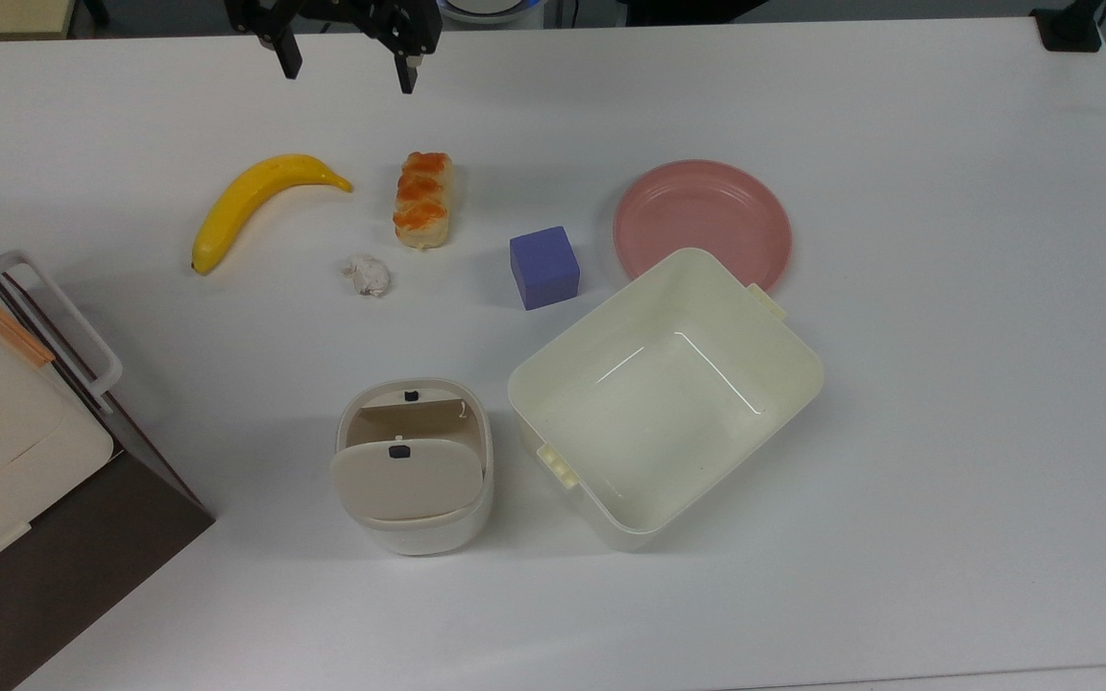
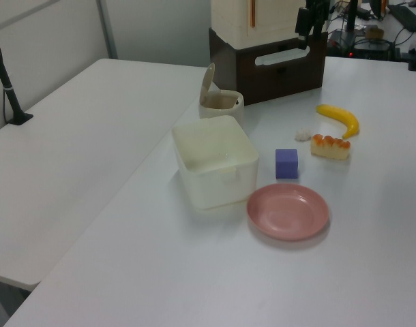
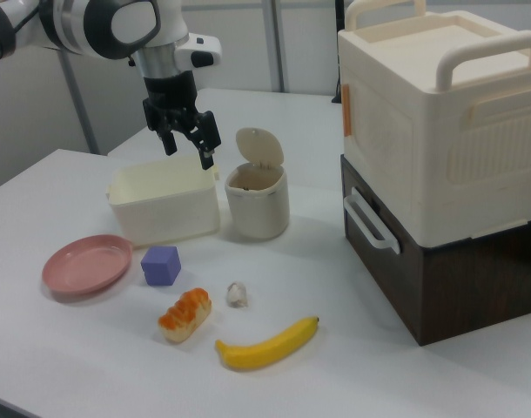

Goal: Grab it up and put it in the trash

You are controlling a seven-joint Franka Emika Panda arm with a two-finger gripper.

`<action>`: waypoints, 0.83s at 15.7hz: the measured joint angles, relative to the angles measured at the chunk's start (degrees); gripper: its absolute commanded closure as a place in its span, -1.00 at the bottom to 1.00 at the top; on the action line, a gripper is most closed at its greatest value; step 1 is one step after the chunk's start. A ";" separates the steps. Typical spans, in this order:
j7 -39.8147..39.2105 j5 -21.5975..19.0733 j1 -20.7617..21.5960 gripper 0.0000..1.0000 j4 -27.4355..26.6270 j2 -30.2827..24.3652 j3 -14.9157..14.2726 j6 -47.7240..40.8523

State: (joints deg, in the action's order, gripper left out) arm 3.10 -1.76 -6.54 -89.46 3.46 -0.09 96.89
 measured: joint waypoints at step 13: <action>-1.27 0.00 0.00 -1.00 0.00 -0.01 -0.01 0.00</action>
State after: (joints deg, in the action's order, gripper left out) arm 1.83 -1.76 -6.54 -89.46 3.45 -0.10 96.89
